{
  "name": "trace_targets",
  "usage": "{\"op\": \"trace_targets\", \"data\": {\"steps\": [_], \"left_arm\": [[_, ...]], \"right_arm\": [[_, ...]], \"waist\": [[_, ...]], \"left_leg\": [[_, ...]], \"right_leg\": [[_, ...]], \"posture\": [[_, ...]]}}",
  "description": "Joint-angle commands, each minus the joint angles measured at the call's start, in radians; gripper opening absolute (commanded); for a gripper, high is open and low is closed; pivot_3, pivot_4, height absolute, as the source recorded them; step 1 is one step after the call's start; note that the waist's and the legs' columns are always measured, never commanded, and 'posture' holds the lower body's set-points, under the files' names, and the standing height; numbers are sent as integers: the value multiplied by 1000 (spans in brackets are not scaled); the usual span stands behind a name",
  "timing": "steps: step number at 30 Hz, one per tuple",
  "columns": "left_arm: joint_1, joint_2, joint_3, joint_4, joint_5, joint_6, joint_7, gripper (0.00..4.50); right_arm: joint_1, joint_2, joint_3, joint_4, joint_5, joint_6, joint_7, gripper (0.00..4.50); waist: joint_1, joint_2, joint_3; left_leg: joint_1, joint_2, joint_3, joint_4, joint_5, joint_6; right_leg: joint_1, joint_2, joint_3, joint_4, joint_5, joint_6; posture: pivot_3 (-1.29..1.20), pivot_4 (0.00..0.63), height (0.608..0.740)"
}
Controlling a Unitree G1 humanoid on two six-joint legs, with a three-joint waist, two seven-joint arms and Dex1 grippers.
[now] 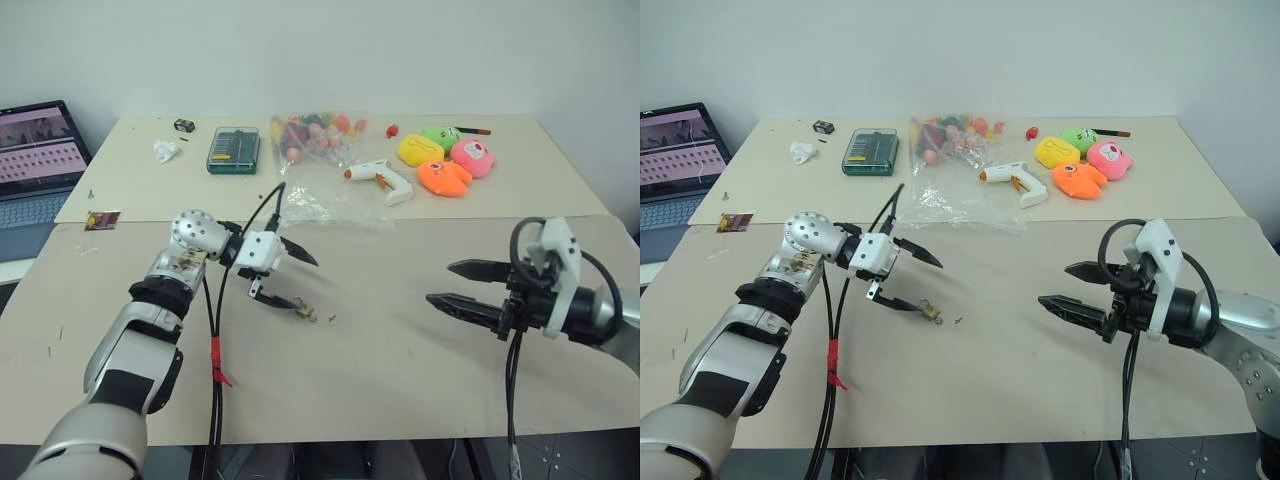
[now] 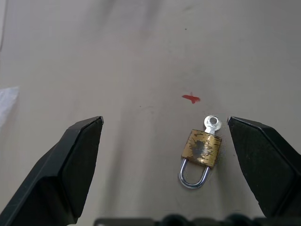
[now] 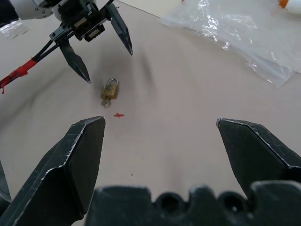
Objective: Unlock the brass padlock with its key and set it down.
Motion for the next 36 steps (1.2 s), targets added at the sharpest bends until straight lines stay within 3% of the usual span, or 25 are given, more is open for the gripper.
{"op": "trace_targets", "data": {"steps": [1,7,18,19,20,24,25,26,27,31,36], "left_arm": [[-62,-5,-106,83,-19,-108,-4,4500],[-89,-10,-205,180,-16,-181,-4,4500],[-106,-48,-228,283,47,-225,-4,4500],[-102,-44,-238,283,45,-213,-4,4000],[-96,-40,-247,284,43,-202,-4,3831],[-80,-22,-283,274,14,-153,-4,2469],[-75,-16,-292,268,4,-142,-4,2030],[-72,-10,-300,262,-5,-135,-4,1863],[-66,-2,-312,252,-17,-126,-4,1325],[-46,13,-313,222,-56,-117,-4,113],[-18,-9,-194,171,-101,-39,-4,7]], "right_arm": [[47,7,-90,-72,55,12,-48,4457],[105,-6,-126,-107,81,3,-79,4457],[136,-17,-161,-137,122,0,-133,4457],[136,-18,-159,-137,125,0,-136,4500],[133,-19,-154,-135,126,-1,-140,4500],[129,-23,-133,-133,124,-6,-146,4500],[127,-25,-126,-130,120,-8,-145,4500],[127,-27,-121,-129,117,-9,-145,4500],[123,-28,-116,-125,113,-11,-143,4500],[101,-32,-94,-110,110,-16,-144,4500],[82,-29,-58,-98,96,-26,-135,4500]], "waist": [[1,0,0],[0,-1,0],[2,-1,0],[2,-1,0],[2,-1,0],[3,-1,0],[3,-1,0],[2,-1,0],[1,-1,0],[-5,-1,0],[-7,-1,0]], "left_leg": [[0,0,0,0,0,0],[0,0,1,1,-1,1],[0,0,1,4,-5,10],[0,0,1,4,-5,10],[1,0,1,4,-6,10],[8,0,1,4,-7,12],[11,0,0,4,-7,12],[15,1,0,4,-7,13],[17,1,0,4,-7,13],[22,2,0,3,-8,13],[21,2,0,2,-8,13]], "right_leg": [[0,0,0,0,0,0],[0,0,0,0,0,1],[2,0,0,0,1,3],[3,0,0,0,1,3],[3,0,1,0,1,3],[13,0,0,-1,0,4],[17,0,0,-1,-1,6],[20,0,0,-1,-4,10],[23,0,1,-1,-8,17],[27,0,1,-1,-9,18],[25,1,1,-1,-8,17]], "posture": [[0,150,740],[0,150,740],[0,150,740],[0,150,740],[0,150,740],[0,150,740],[0,150,740],[0,150,740],[0,150,740],[0,150,740],[0,150,740]]}}
